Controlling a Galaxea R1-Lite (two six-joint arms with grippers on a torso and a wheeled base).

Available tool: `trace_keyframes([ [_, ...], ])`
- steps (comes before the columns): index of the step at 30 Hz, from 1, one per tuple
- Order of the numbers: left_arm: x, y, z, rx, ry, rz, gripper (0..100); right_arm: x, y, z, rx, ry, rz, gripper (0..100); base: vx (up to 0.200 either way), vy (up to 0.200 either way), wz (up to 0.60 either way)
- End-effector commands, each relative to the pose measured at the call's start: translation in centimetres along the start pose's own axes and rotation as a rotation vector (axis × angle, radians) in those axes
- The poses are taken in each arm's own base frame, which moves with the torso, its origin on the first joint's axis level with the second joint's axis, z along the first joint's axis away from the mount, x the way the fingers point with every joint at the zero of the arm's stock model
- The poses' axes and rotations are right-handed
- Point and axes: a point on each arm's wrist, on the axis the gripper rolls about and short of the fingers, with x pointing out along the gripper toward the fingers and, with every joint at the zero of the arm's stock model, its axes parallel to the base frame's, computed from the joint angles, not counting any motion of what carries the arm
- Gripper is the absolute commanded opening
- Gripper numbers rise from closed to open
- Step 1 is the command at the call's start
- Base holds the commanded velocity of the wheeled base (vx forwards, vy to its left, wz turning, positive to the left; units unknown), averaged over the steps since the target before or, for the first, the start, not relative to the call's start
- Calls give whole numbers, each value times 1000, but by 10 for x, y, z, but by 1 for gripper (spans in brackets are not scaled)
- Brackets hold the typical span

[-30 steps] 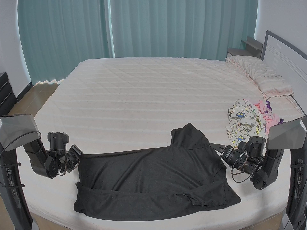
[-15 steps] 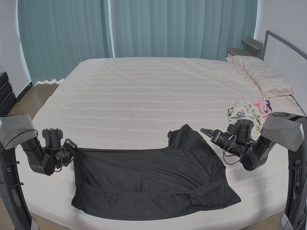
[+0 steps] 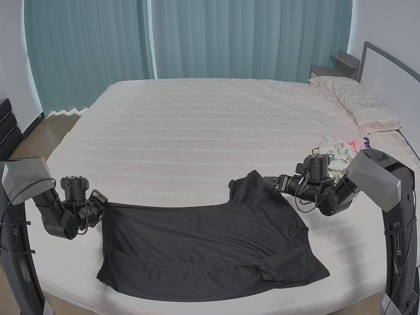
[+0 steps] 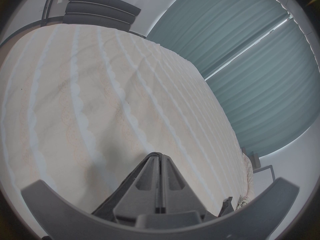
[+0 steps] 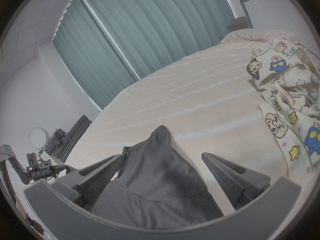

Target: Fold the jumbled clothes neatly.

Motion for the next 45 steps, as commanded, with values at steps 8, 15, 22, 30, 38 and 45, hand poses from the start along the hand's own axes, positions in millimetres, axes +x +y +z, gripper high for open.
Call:
trace_keyframes([
  [8, -1, 0, -2, 2, 5, 1, 0, 34, -8, -9, -20, 42, -2, 100, 0, 0, 0],
  [15, -1, 1, -2, 1, 5, 3, 0, 43, -8, -20, -19, 69, -3, 0, 0, 0, 0],
  [22, -1, 0, -1, 1, 4, 2, 0, 42, -9, -17, -12, 61, -5, 0, 0, 0, 0],
  [30, -4, -2, 2, 2, -7, -1, 0, 26, -10, 6, 40, 5, -17, 0, 0, 0, 0],
  [38, -16, -15, 12, 10, -33, -36, 0, 9, -4, 13, 38, -41, 0, 0, 0, 0, 0],
  [45, -26, -22, 18, 23, -44, -43, 0, 8, -3, 16, 31, -87, -4, 0, 0, 0, 0],
])
